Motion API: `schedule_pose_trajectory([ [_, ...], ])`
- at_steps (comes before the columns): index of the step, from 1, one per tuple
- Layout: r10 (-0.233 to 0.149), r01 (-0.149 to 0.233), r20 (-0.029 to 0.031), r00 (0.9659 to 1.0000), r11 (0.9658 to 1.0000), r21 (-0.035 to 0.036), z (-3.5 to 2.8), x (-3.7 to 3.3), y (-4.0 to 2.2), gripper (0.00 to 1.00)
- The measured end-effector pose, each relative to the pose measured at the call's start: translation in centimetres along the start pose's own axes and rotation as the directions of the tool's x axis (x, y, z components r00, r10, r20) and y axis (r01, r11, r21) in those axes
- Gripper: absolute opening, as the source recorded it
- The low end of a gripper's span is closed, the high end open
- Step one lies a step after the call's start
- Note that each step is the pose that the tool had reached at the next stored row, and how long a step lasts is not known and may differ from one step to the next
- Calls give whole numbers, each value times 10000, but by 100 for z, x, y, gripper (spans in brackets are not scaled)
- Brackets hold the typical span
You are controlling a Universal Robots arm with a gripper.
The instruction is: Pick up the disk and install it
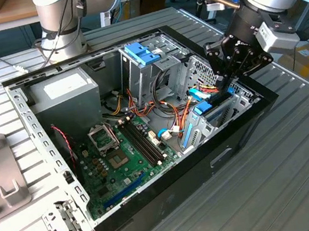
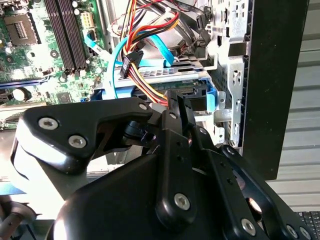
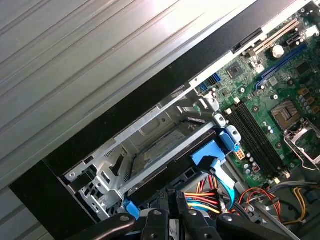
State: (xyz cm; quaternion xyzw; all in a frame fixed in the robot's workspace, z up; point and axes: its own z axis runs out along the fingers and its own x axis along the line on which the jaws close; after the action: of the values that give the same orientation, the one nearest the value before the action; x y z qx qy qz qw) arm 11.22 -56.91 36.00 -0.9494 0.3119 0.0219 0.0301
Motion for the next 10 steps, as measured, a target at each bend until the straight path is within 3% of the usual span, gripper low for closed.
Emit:
schedule_pose_trajectory([
  [5,534,-533,-23,9986,9986,33,1,0,0,17],
  [10,1152,-1152,-48,9933,9933,71,3,0,0,17],
])
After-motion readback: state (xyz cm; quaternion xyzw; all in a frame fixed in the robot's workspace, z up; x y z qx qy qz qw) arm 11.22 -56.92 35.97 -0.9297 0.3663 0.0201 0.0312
